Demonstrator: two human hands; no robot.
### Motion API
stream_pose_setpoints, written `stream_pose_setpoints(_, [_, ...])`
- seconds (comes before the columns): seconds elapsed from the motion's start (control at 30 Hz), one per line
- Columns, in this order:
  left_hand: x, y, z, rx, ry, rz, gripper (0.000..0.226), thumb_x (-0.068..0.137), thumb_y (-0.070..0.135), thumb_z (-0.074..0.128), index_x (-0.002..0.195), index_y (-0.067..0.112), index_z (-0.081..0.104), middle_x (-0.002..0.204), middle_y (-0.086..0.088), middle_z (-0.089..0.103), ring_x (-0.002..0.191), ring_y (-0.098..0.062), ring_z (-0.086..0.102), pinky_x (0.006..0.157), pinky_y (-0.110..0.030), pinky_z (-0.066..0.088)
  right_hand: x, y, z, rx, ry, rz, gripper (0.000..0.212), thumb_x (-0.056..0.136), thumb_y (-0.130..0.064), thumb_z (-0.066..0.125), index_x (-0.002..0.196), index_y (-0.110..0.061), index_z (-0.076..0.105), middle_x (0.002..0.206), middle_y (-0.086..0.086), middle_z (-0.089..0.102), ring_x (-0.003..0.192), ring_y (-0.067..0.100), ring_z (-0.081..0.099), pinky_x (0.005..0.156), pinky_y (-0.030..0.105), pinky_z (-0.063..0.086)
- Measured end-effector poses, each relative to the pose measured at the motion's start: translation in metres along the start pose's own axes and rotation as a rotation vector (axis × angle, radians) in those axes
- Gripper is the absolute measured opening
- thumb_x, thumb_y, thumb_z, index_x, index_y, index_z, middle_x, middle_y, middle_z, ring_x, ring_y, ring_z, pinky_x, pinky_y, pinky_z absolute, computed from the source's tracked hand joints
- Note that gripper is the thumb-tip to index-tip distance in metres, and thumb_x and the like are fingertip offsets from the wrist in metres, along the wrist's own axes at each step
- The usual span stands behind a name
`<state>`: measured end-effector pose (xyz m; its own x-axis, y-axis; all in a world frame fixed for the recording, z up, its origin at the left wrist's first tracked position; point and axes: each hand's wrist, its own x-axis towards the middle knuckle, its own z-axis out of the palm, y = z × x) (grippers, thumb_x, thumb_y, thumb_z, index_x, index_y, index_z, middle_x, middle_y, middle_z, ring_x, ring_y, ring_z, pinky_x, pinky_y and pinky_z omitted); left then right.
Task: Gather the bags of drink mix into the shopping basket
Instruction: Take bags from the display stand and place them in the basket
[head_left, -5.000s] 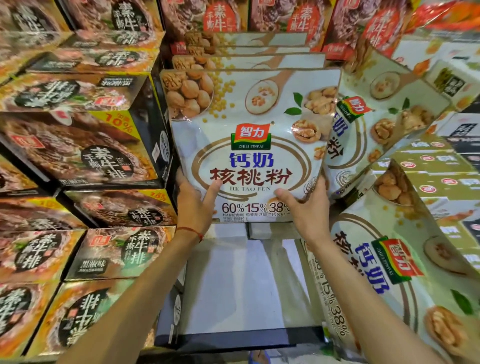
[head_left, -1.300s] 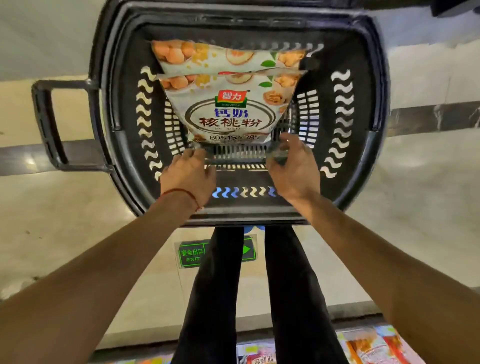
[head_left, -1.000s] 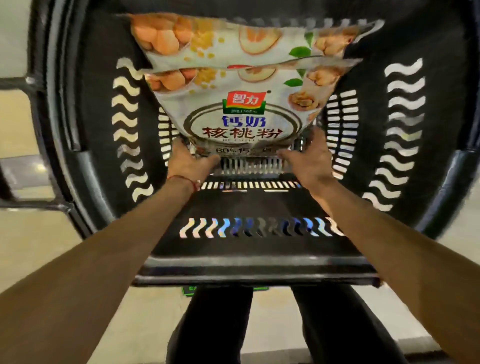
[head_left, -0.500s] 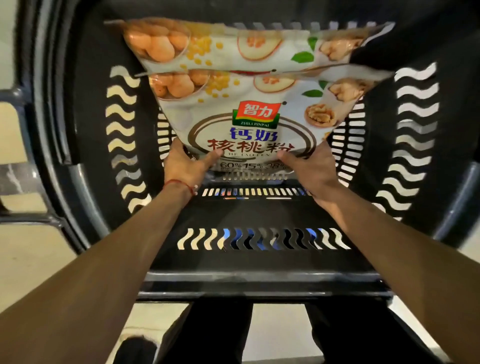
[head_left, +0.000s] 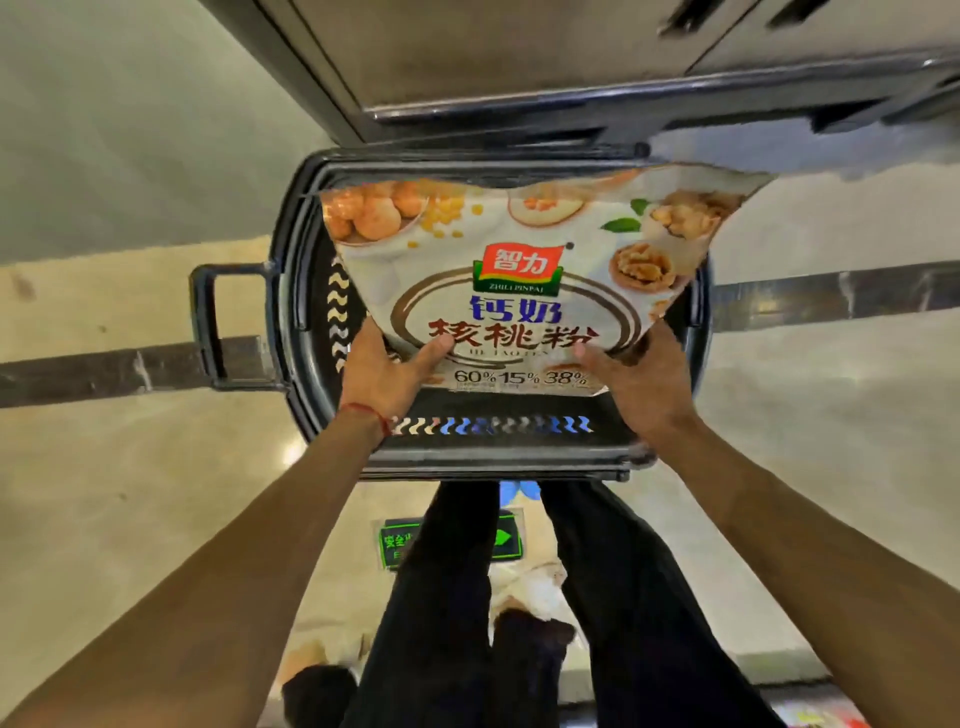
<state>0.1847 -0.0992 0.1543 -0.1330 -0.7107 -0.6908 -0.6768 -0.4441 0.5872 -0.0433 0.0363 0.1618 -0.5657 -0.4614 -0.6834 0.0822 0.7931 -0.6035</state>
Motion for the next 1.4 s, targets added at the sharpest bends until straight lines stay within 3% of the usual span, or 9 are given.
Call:
stream_pose_setpoints(0.13, [-0.056,0.041,-0.024,-0.1,0.029,0.028,0.064,0.079,0.038,0.083,0.134,0.02,0.055,0.12,0.006,0.068,0.109,-0.012,0.063,0.092,-0.022,0.049,-0.049,-0.05,-0.039,0.062,0.026,-0.013,0.047,0.075,-0.023,0.092,0.113,-0.019,0.065,0.11,-0.002,0.077,0.1,0.015,0.075,0.093,0.044,0.062])
stream_pose_setpoints(0.27, [-0.11,0.08,-0.05,-0.198,0.033,0.037,0.065,0.079,0.033,0.083,0.136,0.018,0.054,0.119,0.002,0.07,0.104,-0.01,0.067,0.078,-0.015,0.054,-0.101,-0.091,-0.073,0.23,0.058,-0.005,0.066,0.073,-0.019,0.094,0.126,-0.013,0.054,0.117,0.004,0.076,0.105,0.018,0.075,0.092,0.047,0.062])
stream_pose_setpoints(0.43, [-0.17,0.125,-0.078,-0.226,0.056,0.067,0.06,0.084,0.033,0.08,0.135,0.016,0.052,0.111,0.007,0.067,0.085,0.006,0.063,0.057,-0.006,0.051,-0.166,-0.133,-0.102,0.22,0.015,-0.12,0.04,0.085,-0.013,0.084,0.121,-0.013,0.067,0.113,-0.001,0.078,0.101,0.017,0.077,0.087,0.04,0.064])
stream_pose_setpoints(0.6, [-0.226,0.164,-0.101,-0.208,0.058,0.123,0.055,0.087,0.032,0.076,0.134,0.016,0.052,0.101,0.009,0.063,0.065,0.008,0.064,0.048,-0.002,0.044,-0.223,-0.16,-0.126,0.22,0.1,-0.121,0.04,0.081,-0.013,0.087,0.116,-0.014,0.068,0.112,-0.001,0.078,0.1,0.015,0.076,0.088,0.047,0.064])
stream_pose_setpoints(0.83, [-0.268,0.203,-0.118,-0.099,0.005,0.287,0.05,0.082,0.047,0.077,0.124,0.033,0.054,0.109,0.01,0.068,0.082,0.006,0.064,0.056,-0.004,0.047,-0.272,-0.17,-0.16,0.181,0.237,-0.139,0.046,0.074,-0.018,0.092,0.113,-0.018,0.068,0.108,-0.003,0.078,0.095,0.014,0.076,0.086,0.048,0.064])
stream_pose_setpoints(1.0, [-0.284,0.242,-0.103,-0.071,-0.05,0.401,0.049,0.086,0.037,0.076,0.127,0.021,0.054,0.105,0.012,0.066,0.076,0.01,0.066,0.059,-0.009,0.052,-0.286,-0.169,-0.19,0.274,0.327,-0.16,0.035,0.078,-0.015,0.089,0.105,-0.022,0.069,0.108,0.0,0.079,0.09,0.012,0.076,0.081,0.04,0.065])
stream_pose_setpoints(1.13, [-0.291,0.266,-0.074,-0.048,-0.065,0.466,0.05,0.087,0.034,0.076,0.128,0.022,0.051,0.113,0.01,0.064,0.093,0.006,0.061,0.064,-0.006,0.052,-0.28,-0.166,-0.225,0.323,0.34,-0.194,0.033,0.078,-0.016,0.089,0.103,-0.026,0.07,0.106,-0.004,0.079,0.091,0.014,0.077,0.082,0.044,0.065])
stream_pose_setpoints(1.3, [-0.301,0.305,-0.02,-0.002,-0.054,0.493,0.057,0.089,0.041,0.072,0.135,0.019,0.046,0.121,0.004,0.065,0.09,0.002,0.062,0.06,-0.005,0.049,-0.249,-0.161,-0.291,0.33,0.325,-0.279,0.03,0.079,-0.015,0.088,0.1,-0.029,0.071,0.102,-0.006,0.08,0.089,0.014,0.078,0.081,0.047,0.065])
stream_pose_setpoints(1.4, [-0.317,0.337,0.024,0.051,-0.064,0.555,0.049,0.088,0.039,0.074,0.127,0.032,0.046,0.12,0.009,0.064,0.103,-0.007,0.064,0.073,-0.01,0.051,-0.221,-0.153,-0.345,0.313,0.322,-0.299,0.031,0.077,-0.014,0.089,0.1,-0.026,0.073,0.1,-0.004,0.081,0.089,0.017,0.078,0.08,0.05,0.065])
